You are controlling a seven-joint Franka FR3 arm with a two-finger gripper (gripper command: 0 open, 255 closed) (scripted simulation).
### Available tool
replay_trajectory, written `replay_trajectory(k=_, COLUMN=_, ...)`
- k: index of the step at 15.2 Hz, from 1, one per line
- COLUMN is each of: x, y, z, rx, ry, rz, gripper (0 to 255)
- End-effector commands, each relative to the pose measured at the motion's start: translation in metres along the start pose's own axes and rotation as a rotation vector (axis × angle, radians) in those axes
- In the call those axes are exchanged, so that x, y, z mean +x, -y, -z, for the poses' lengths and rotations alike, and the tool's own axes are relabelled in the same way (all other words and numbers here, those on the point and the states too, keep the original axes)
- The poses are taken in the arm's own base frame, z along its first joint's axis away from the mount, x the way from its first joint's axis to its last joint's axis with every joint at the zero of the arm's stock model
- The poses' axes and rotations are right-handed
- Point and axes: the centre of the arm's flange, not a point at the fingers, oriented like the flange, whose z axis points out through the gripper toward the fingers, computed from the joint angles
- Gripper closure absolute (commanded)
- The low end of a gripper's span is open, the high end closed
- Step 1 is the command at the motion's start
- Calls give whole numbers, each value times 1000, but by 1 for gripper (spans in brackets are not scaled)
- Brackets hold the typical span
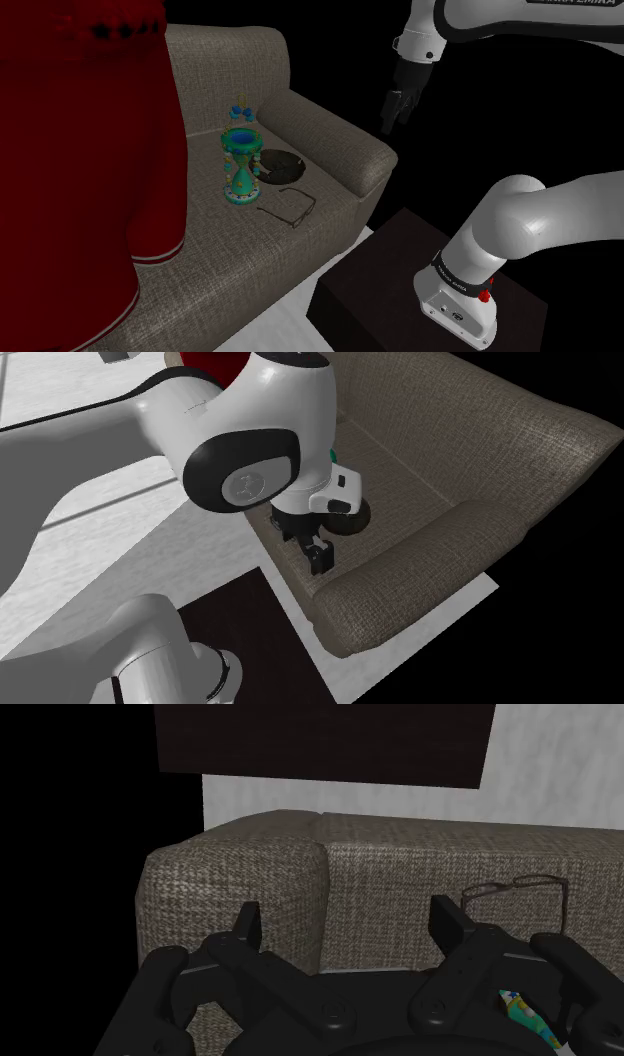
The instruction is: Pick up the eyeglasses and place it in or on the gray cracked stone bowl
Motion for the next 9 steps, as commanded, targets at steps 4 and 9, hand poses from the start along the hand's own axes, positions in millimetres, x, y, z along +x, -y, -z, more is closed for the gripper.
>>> replay_trajectory(k=4, x=11, y=23, z=-28, rx=2, ry=-37, rz=24, gripper=0)
replay_trajectory(k=9, x=30, y=61, z=-72, rx=4, ry=-100, rz=63, gripper=0)
